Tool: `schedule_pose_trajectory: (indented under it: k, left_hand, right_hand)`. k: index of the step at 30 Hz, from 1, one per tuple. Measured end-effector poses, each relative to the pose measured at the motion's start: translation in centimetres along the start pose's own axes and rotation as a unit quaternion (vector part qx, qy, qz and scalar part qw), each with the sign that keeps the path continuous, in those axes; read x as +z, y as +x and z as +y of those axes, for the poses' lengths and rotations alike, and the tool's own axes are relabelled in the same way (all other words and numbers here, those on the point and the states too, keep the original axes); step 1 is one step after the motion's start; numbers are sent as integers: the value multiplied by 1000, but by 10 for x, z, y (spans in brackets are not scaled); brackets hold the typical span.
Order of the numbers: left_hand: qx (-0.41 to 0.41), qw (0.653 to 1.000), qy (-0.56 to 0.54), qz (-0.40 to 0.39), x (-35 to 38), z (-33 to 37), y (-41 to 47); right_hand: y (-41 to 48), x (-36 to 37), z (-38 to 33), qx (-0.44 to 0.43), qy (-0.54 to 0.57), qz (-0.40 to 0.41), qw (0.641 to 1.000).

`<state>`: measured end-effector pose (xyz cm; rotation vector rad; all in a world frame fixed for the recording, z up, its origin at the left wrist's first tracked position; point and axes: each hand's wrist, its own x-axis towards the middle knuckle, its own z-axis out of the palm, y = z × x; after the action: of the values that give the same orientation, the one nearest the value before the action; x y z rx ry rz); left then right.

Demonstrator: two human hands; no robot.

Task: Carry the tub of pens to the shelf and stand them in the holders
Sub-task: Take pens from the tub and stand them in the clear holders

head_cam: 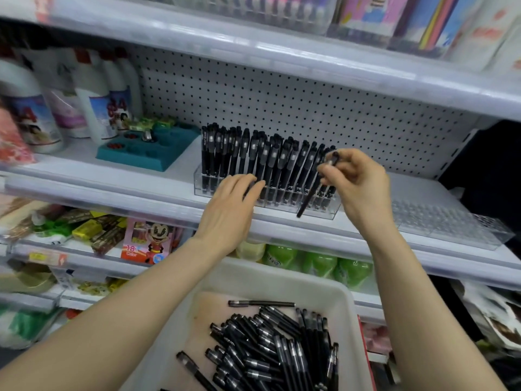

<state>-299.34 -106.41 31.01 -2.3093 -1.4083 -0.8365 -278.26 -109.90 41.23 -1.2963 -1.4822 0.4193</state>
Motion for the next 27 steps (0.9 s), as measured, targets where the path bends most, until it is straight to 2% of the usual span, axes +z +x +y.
schedule_pose_trajectory:
  k: [3,6,15,20,27]
  left_hand:
    - [3,1000,1,7,6,-3,2]
    - [-2,1000,1,8,9,-2,2]
    - [-2,1000,-23,15,13,-4,2]
    - [2,1000,-23,19,15,-5,1]
    - [2,999,-41,1,8,-5,-1]
  right_hand:
    - [16,7,-6,-30,-4,70,997]
    - [29,17,-6,-29,-11,99,995]
    - [32,53,21,-6,-122,32,992]
    - [29,59,29,15,-111,52,992]
    - [14,52,22,-15,-146,49,988]
